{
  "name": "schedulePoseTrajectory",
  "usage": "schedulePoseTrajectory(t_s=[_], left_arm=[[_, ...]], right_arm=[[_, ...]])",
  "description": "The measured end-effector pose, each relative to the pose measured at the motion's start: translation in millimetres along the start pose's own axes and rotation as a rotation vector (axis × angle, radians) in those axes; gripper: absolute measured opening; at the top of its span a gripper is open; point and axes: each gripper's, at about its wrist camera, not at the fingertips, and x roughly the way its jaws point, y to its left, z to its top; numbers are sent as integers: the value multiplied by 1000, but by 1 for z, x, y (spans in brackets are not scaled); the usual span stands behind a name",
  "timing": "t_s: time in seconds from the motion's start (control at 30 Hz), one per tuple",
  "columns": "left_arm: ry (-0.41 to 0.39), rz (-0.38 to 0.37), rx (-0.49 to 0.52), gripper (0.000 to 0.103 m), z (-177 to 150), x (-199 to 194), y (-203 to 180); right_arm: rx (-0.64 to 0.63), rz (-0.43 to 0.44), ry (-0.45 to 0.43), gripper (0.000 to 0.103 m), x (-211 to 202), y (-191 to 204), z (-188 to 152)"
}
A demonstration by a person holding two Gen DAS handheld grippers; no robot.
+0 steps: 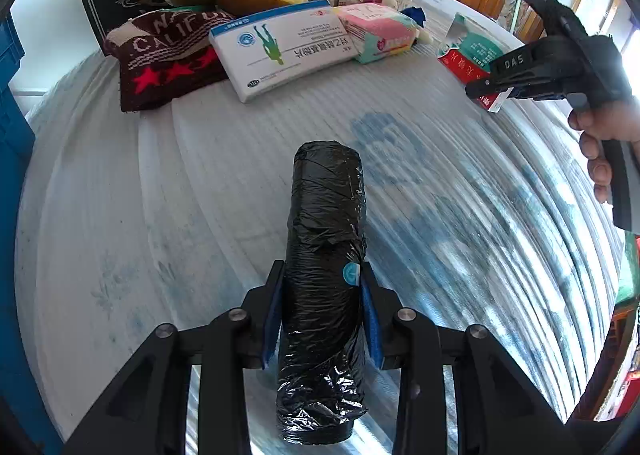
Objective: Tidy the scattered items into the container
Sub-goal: 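Lift the black roll with the left gripper toward the blue crate while the right gripper carries the white box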
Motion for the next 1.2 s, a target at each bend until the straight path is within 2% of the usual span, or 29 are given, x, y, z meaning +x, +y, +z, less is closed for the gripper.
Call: schedulePoseTrajectory(t_s=[0.23, 0.4, 0.63, 0.67, 0.9, 1.2], left_arm=[[-14, 7, -75, 33, 4, -12, -6], [-25, 25, -80, 33, 7, -25, -9], [-39, 60, -97, 33, 3, -58, -10], [-40, 68, -101, 33, 5, -62, -12], [-71, 122, -153, 33, 14, -109, -16], [-136, 99, -155, 33, 33, -183, -28]], right_arm=[[37, 36, 6, 18, -15, -16, -7], [24, 45, 2, 18, -32, -23, -19], [11, 60, -18, 19, -51, -56, -37], [10, 62, -22, 19, -60, -52, -48], [-24, 91, -56, 19, -117, -42, -63], [-89, 152, -125, 19, -198, -24, -73]])
